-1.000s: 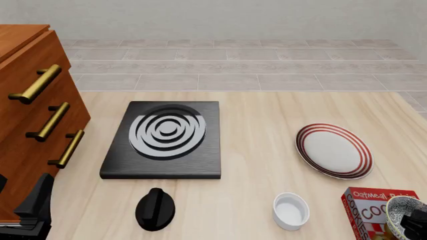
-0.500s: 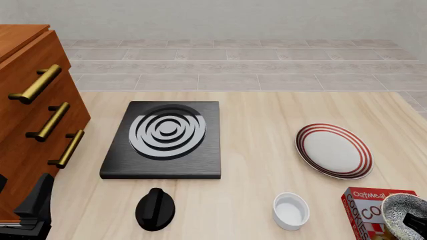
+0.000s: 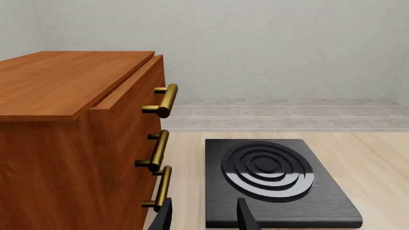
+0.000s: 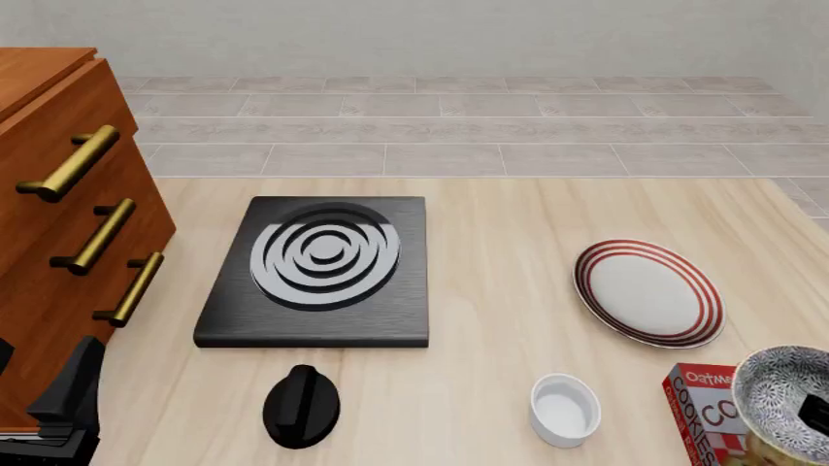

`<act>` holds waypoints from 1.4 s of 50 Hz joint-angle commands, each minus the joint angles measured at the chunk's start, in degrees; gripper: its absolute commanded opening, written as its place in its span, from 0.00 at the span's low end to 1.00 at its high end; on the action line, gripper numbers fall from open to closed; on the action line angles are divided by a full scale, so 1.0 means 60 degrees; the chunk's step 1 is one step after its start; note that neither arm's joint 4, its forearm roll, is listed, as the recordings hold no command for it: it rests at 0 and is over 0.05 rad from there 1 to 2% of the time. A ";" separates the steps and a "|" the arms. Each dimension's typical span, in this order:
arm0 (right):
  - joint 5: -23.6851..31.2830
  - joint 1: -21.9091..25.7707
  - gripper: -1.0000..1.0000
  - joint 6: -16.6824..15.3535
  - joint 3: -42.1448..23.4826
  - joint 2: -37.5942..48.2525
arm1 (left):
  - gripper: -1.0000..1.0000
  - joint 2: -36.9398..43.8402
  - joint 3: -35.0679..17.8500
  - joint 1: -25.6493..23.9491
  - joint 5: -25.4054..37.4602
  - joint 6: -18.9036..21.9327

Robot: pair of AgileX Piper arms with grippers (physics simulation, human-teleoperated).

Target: Pick the akita bowl on the cookies box and place it on the plate.

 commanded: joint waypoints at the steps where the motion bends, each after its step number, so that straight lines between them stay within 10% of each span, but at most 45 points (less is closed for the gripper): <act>1: 0.1067 0.0795 0.00 0.0572 -0.0952 -0.0693 | 1.00 0.0000 0.0000 0.0000 0.0000 0.0000; 15: 0.0127 0.1836 0.00 0.2165 -0.1789 0.0184 | 1.00 0.0000 0.0000 0.0000 0.0000 0.0000; 70: -0.6530 0.3670 0.00 0.3775 -0.1971 0.7300 | 1.00 0.0000 0.0000 0.0000 0.0000 0.0000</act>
